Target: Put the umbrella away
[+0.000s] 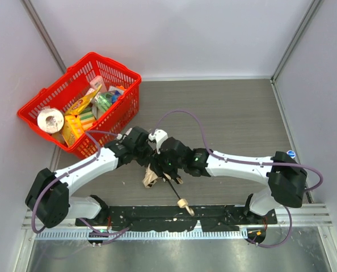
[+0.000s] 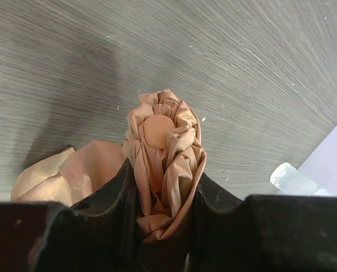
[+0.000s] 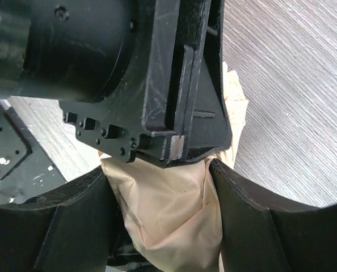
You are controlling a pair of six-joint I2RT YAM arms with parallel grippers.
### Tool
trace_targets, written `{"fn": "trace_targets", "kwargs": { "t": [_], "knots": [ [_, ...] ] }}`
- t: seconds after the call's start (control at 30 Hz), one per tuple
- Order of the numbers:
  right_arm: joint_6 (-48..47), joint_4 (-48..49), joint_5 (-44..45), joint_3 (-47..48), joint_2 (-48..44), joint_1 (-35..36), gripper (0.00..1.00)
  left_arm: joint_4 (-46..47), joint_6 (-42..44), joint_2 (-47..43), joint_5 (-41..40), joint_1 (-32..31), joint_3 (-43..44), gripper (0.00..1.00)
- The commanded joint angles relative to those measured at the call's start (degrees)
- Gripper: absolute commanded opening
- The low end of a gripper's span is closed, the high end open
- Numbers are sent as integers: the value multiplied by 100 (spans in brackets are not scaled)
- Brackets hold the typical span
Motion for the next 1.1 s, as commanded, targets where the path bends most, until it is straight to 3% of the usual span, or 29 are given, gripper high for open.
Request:
{"fn": "trace_targets", "kwargs": {
  "t": [0.0, 0.3, 0.6, 0.67, 0.77, 0.87, 0.93, 1.0, 1.07],
  "knots": [
    [-364, -203, 824, 106, 270, 381, 66, 22, -491, 11, -151, -28, 526, 0],
    [-794, -133, 2237, 141, 815, 926, 65, -250, -816, 29, -133, -55, 553, 0],
    [-1242, -89, 2521, 361, 1360, 1014, 66, -154, -869, 64, 25, -63, 456, 0],
    [-1287, -54, 2564, 396, 1405, 1006, 58, -162, -860, 38, 16, -72, 456, 0],
    [-1365, 43, 2617, 361, 1405, 997, 35, -101, -860, -24, 16, -72, 403, 0],
    [-1401, 227, 2635, 230, 1317, 1006, 19, 39, -808, -94, 16, -81, 342, 0],
    [-1410, 306, 2574, 168, 1238, 1006, 1, 197, -712, -138, 16, -81, 280, 0],
    [-1349, 420, 2347, 72, 1115, 962, 1, 591, -545, -208, 218, -81, 132, 0],
    [-1226, 614, 1987, -138, 896, 848, 1, 953, -378, -305, 166, -98, -70, 12]
  ]
}}
